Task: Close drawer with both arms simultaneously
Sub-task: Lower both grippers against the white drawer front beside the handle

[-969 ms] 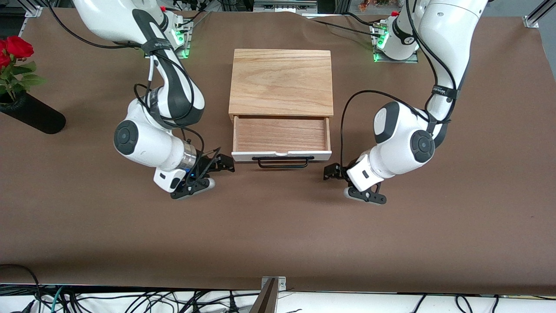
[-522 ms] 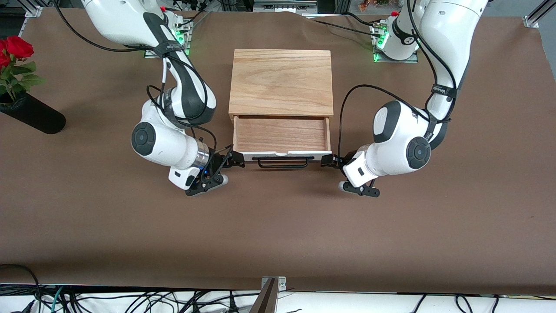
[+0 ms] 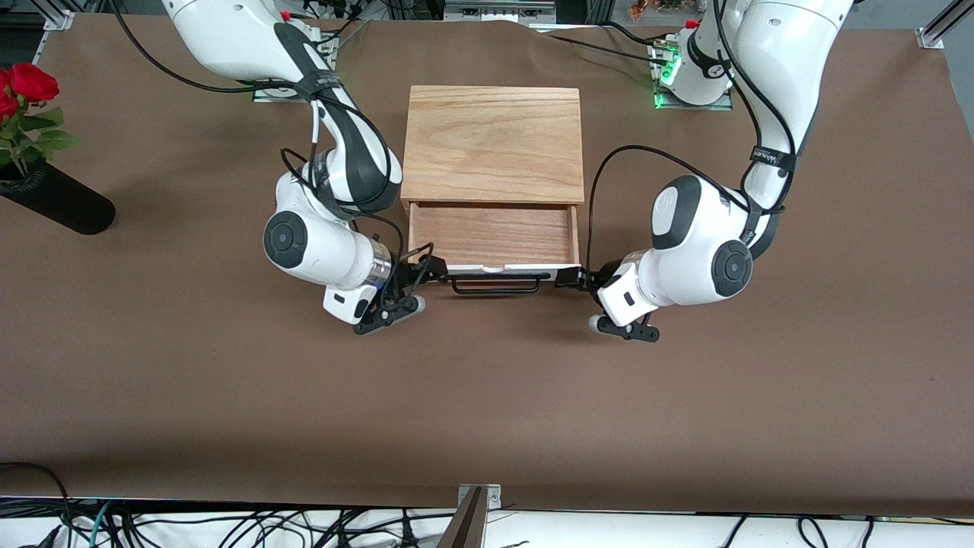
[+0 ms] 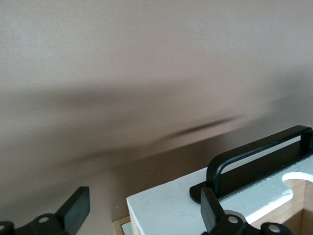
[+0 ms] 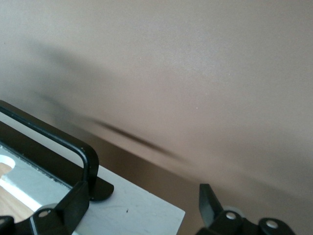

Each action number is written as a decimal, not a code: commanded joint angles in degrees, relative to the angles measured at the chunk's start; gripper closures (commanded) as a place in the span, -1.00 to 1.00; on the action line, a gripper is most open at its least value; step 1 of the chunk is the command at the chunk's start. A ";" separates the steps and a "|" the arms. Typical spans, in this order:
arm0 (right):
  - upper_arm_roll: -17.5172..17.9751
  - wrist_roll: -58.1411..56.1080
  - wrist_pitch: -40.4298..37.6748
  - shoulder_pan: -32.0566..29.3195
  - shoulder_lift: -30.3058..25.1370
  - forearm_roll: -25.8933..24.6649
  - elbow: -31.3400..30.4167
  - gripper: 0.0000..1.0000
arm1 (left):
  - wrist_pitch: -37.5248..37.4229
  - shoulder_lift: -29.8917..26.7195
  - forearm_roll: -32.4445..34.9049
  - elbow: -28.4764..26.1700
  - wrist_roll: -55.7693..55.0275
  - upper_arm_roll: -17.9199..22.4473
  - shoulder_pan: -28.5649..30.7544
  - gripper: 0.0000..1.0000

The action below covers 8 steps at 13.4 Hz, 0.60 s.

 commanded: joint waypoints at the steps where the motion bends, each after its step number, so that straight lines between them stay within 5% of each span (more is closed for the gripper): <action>1: -0.01 0.00 -0.51 0.46 0.80 0.94 0.98 -1.00 | -1.60 -0.70 -1.99 -0.76 -0.45 0.16 -0.26 -1.00; 8: -0.01 -0.18 -0.77 1.51 1.59 0.94 0.80 -1.00 | -9.78 -0.61 -3.66 -0.58 -0.36 0.16 0.44 -1.00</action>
